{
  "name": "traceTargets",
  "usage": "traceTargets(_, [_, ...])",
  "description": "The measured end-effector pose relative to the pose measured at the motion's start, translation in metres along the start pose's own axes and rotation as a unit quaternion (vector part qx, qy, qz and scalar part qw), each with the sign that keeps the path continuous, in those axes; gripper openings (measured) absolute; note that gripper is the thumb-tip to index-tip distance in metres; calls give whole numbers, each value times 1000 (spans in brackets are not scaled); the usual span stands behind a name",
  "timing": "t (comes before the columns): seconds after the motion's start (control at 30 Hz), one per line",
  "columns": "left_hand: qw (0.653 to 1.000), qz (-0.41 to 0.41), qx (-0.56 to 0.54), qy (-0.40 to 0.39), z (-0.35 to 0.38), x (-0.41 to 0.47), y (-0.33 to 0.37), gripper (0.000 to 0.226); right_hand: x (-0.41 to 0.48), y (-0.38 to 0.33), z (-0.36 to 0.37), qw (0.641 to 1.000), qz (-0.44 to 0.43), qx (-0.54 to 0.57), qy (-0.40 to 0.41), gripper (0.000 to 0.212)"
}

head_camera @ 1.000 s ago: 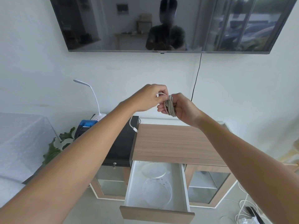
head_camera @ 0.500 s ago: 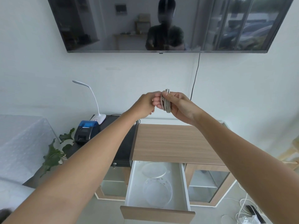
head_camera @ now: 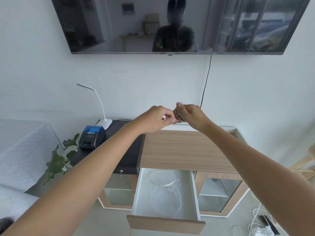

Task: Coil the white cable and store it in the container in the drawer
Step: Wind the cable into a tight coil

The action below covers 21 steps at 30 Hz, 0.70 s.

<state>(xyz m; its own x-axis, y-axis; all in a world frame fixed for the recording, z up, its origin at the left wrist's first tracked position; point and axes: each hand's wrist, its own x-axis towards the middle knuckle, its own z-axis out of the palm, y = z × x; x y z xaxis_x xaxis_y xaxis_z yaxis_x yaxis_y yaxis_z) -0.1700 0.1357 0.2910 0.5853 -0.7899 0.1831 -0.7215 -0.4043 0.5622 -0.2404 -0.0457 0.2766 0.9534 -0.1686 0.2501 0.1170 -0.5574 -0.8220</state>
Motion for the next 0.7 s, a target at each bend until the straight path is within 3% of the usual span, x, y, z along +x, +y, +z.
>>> traceTargets(0.17, [987,13,-143,68,-4,1,-8,14,-4,-10,4,997,58,37,-39,79])
traceTargets(0.43, [955,32,-261,135,15,5,-6,9,1,-15,7,984,83,143,-70,60])
traceTargets(0.6, [943,42,-238,228,36,0,-5,9,1,-10,7,955,121,249,-108,57])
traceTargets(0.7, [932,32,-301,199,42,-2,-4,10,1,-5,8,931,141,312,-127,59])
